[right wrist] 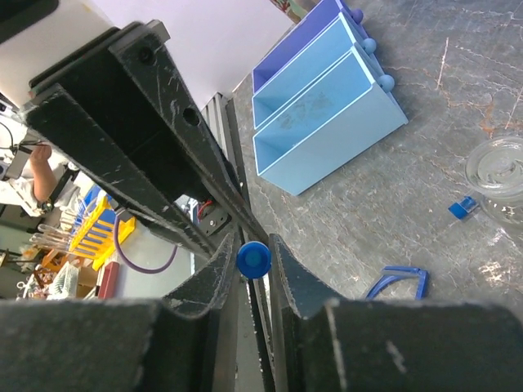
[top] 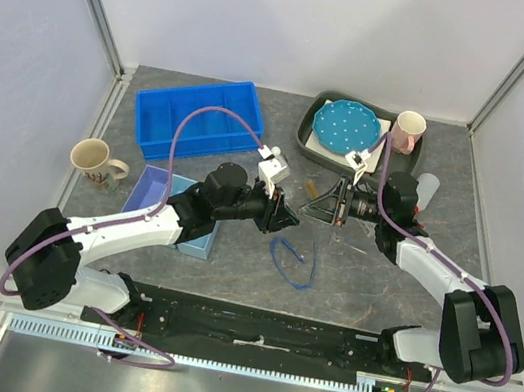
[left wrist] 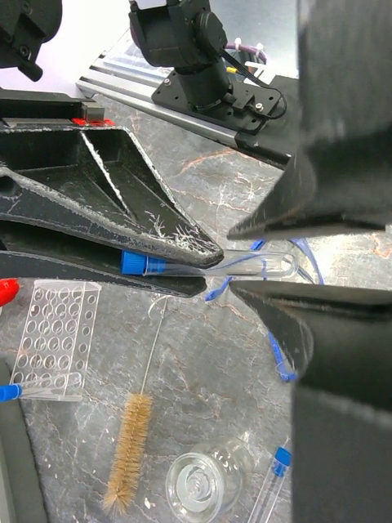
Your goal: Organize the chemistry lab equipment
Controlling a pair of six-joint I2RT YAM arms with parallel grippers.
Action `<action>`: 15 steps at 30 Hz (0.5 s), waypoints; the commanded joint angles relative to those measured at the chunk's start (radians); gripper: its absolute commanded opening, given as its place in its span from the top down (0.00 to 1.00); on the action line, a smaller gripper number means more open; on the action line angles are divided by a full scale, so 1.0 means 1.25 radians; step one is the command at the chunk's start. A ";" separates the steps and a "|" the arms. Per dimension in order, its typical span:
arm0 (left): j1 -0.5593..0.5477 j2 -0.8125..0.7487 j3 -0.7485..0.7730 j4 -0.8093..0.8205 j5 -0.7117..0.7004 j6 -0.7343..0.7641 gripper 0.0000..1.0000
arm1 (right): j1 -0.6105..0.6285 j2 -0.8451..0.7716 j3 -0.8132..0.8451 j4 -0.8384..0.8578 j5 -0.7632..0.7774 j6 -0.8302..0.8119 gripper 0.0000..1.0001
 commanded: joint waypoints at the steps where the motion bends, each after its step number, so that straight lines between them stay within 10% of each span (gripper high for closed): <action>1: -0.002 -0.012 0.031 0.014 -0.013 -0.023 0.53 | 0.000 -0.009 0.031 -0.011 -0.001 -0.061 0.85; 15: 0.160 -0.269 -0.108 -0.133 -0.095 -0.036 0.18 | -0.163 -0.131 0.094 -0.352 0.255 -0.459 0.86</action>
